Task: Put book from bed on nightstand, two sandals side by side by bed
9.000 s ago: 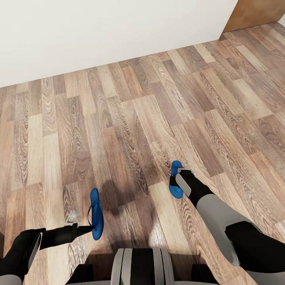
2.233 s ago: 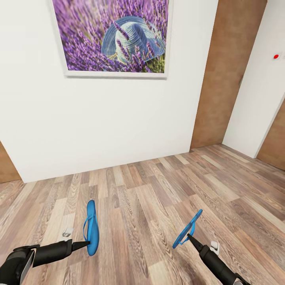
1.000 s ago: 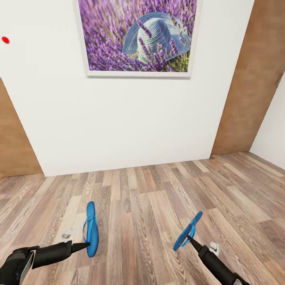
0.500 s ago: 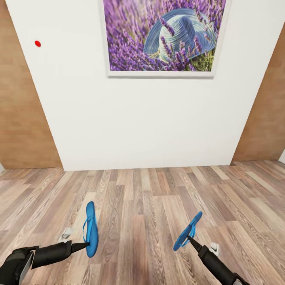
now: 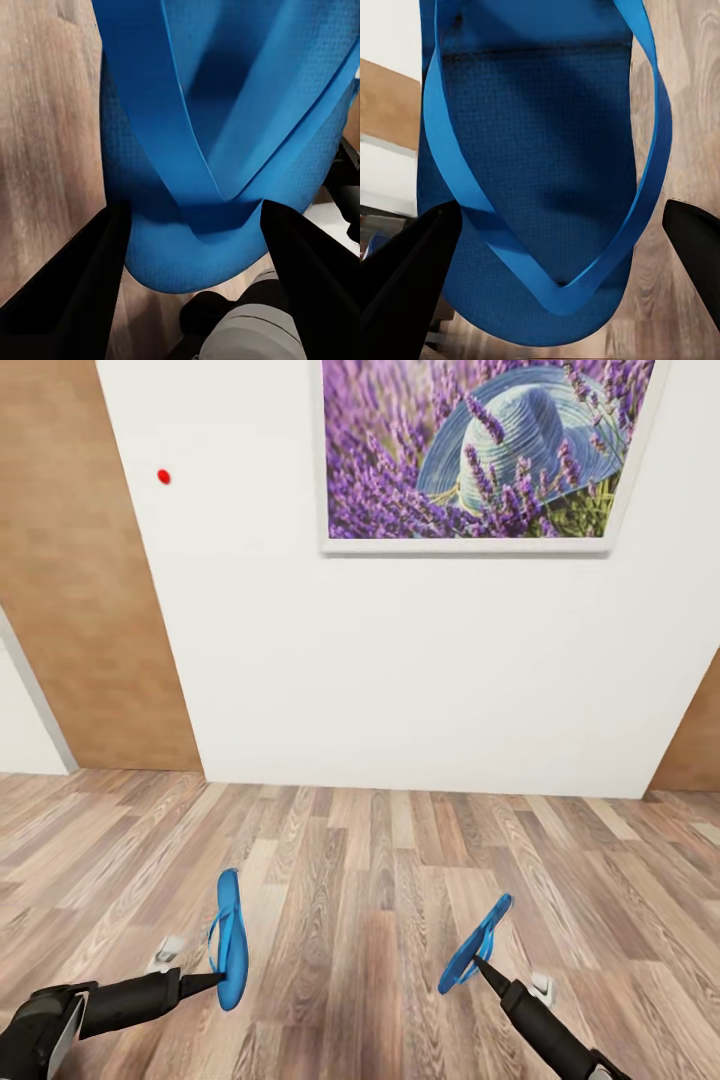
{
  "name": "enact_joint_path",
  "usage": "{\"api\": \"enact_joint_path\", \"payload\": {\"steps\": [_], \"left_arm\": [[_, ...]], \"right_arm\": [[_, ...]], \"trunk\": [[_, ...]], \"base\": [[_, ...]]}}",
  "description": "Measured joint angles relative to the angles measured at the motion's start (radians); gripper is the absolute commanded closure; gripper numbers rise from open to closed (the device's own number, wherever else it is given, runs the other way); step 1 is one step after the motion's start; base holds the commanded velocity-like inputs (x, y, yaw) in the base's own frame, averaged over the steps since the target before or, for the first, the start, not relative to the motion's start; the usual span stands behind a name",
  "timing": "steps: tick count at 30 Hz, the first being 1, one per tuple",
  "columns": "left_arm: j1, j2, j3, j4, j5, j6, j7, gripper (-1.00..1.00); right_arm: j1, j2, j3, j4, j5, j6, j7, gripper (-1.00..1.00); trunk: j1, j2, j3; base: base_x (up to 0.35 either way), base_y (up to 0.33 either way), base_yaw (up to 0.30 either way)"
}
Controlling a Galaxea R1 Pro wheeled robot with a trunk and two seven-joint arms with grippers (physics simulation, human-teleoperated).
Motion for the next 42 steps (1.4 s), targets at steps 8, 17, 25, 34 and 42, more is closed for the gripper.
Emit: {"api": "enact_joint_path", "payload": {"steps": [8, 17, 25, 34, 42], "left_arm": [[0.000, 0.000, 0.000, 0.000, 0.000, 0.000, 0.000, 1.00], [0.000, 0.000, 0.000, 0.000, 0.000, 0.000, -0.001, 1.00], [0.000, 0.001, 0.000, 0.000, 0.000, 0.000, -0.001, 1.00], [0.000, 0.000, 0.000, 0.000, 0.000, -0.002, -0.001, 1.00], [0.000, 0.000, 0.000, 0.002, 0.000, -0.002, -0.001, 1.00]], "right_arm": [[0.000, 0.000, 0.000, 0.001, 0.000, 0.000, -0.001, 1.00], [0.000, 0.000, 0.000, 0.000, 0.000, 0.000, 0.000, 1.00], [0.000, 0.000, 0.000, 0.000, 0.000, 0.000, -0.001, 1.00], [0.000, 0.000, 0.000, 0.000, 0.000, 0.000, -0.001, 1.00], [0.000, 0.000, 0.000, 0.000, 0.000, 0.000, -0.001, 1.00]], "trunk": [[0.000, 0.000, 0.000], [0.000, 0.000, 0.000], [0.000, 0.000, 0.000], [0.000, 0.000, 0.000], [0.000, 0.000, 0.000]], "base": [[0.002, 0.000, 0.268], [0.056, 0.000, 0.268], [0.077, -0.034, 0.268], [0.118, -0.159, 0.268], [0.165, -0.204, 0.268]]}}
